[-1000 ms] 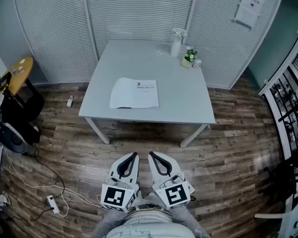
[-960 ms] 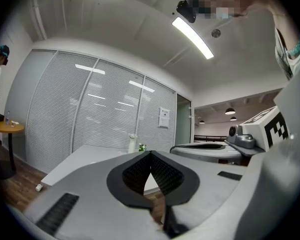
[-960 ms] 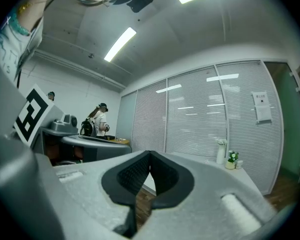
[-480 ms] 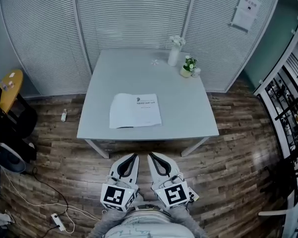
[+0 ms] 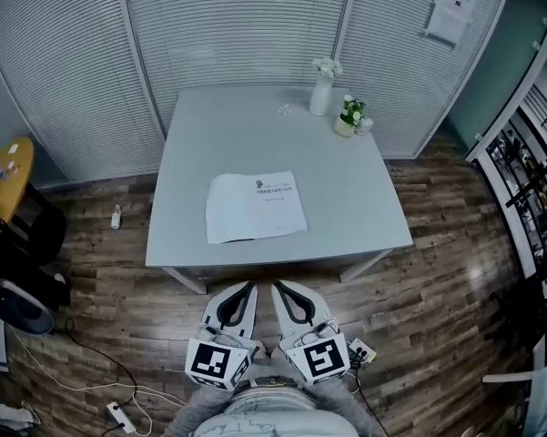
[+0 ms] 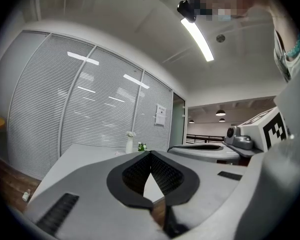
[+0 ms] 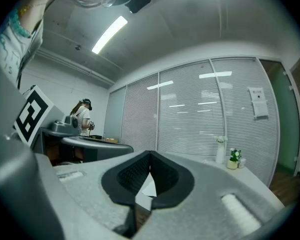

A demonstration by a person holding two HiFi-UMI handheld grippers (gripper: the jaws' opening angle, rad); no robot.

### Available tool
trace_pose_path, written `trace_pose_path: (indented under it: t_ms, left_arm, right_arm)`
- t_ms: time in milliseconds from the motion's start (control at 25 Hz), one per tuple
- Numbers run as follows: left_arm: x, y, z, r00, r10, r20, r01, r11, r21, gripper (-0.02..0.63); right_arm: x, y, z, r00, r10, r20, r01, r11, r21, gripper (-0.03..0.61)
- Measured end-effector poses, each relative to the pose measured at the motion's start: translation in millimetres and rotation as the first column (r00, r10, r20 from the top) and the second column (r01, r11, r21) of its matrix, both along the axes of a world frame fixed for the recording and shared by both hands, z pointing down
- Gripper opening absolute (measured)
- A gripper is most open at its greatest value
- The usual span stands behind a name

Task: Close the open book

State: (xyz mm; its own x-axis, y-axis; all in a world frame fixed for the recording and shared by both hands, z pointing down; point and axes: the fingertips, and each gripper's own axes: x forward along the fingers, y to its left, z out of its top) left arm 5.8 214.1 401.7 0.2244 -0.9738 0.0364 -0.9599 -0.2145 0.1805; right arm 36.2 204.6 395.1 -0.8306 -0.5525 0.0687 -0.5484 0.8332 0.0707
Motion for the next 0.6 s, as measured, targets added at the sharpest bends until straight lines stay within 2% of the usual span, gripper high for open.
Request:
trace_pose_path:
  t_ms: [120, 360, 600]
  left_arm:
    - [-1.3, -5.6, 4.9, 1.000, 0.015, -0.016, -0.015, 1.000, -0.013, -0.002]
    - [4.6, -22.4, 13.7, 0.999, 0.051, -0.018, -0.051, 0.999, -0.020, -0.002]
    - [1.1, -53.3, 18.8, 0.999, 0.044, -0.024, -0.045, 0.998, -0.036, -0.002]
  right_arm:
    - [-2.8, -2.7, 4.1, 1.000, 0.017, -0.006, -0.017, 0.999, -0.027, 0.002]
    - [3.0, -19.6, 12.2, 0.998, 0.055, -0.012, -0.055, 0.998, -0.022, 0.002]
    - [-2.0, -52.4, 19.1, 0.999, 0.048, -0.017, -0.048, 0.998, -0.031, 0.002]
